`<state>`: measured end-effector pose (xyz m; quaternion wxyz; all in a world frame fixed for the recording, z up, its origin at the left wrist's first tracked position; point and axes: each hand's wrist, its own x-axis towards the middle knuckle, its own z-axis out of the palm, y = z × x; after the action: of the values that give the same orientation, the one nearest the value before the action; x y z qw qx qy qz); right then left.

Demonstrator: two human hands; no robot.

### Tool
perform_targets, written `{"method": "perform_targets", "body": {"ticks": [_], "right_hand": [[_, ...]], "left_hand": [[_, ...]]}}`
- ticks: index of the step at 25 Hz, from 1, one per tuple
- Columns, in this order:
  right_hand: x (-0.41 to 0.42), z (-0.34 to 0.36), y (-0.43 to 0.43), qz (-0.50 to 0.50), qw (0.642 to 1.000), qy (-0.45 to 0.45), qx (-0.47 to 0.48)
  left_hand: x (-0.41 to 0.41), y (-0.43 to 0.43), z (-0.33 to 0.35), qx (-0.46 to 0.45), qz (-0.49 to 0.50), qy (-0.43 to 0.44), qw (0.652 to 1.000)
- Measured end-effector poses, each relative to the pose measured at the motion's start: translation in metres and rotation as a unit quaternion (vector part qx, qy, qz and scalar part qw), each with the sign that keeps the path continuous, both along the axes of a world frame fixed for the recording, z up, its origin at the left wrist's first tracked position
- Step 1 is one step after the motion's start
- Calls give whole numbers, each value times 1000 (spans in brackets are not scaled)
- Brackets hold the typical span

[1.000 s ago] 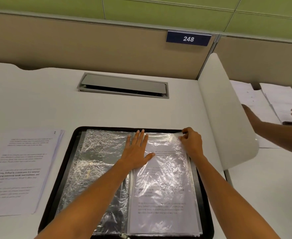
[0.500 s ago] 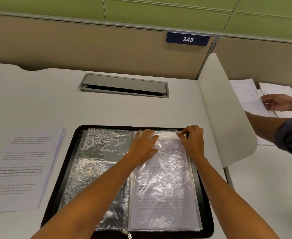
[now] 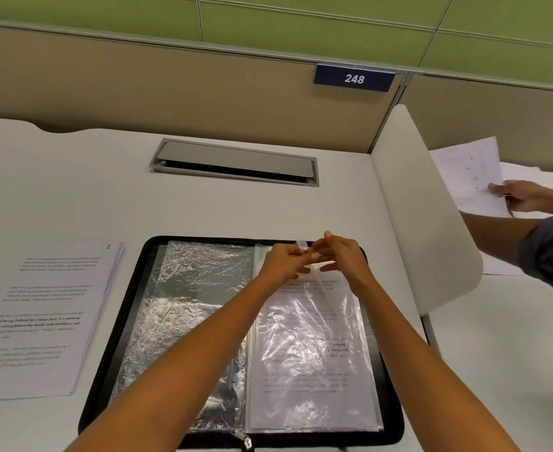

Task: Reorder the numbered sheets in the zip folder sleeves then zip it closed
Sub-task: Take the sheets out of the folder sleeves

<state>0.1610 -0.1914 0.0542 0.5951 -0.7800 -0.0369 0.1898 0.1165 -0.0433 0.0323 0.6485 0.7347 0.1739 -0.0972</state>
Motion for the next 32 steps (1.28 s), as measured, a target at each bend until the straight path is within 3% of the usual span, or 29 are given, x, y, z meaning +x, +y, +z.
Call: {"method": "perform_targets", "body": {"ticks": [5,14,27,32], "right_hand": [[-4,0,10,-34,997,42,55],[-11,-17,27,-42,998,44,23],[-58,-29,102,9,998,32,-46],[-75,-32,126,38,996,-18,-85]], "left_hand": [[0,11,-1,-1,81,26,996],[-17,77,-2,5,119,31,992],[-69,206,-7,172,161,54,970],[-83,238,-13,218,175,60,958]]}}
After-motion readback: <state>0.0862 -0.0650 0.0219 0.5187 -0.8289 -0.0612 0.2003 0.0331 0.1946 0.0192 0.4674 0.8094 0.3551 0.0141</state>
